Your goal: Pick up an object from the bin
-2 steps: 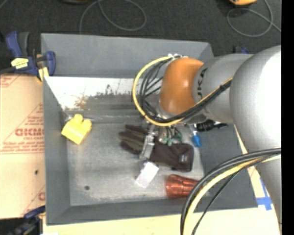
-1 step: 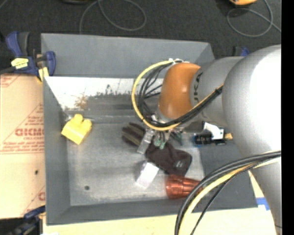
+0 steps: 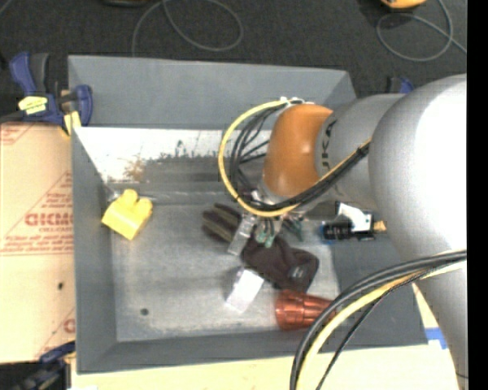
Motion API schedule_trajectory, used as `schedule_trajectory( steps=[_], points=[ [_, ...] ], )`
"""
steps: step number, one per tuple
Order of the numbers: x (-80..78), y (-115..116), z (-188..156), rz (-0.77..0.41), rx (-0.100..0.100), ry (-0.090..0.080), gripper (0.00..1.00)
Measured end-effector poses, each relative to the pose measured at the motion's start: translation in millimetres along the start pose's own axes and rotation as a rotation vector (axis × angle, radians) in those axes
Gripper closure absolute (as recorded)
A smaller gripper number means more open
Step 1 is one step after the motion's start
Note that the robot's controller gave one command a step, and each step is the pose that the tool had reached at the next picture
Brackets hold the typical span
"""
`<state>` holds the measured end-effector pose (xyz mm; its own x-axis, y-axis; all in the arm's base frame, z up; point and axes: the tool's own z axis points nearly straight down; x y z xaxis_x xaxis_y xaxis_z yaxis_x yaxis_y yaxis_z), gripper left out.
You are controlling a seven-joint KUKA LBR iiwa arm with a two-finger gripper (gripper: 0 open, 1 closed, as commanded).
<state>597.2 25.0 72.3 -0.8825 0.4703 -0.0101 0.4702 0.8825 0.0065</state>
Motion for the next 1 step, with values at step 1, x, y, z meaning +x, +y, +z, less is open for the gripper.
schedule_trajectory(
  steps=[1],
  points=[
    [0.0, -0.1, -1.2, 0.0, 0.0, -0.001, 1.0]
  ],
)
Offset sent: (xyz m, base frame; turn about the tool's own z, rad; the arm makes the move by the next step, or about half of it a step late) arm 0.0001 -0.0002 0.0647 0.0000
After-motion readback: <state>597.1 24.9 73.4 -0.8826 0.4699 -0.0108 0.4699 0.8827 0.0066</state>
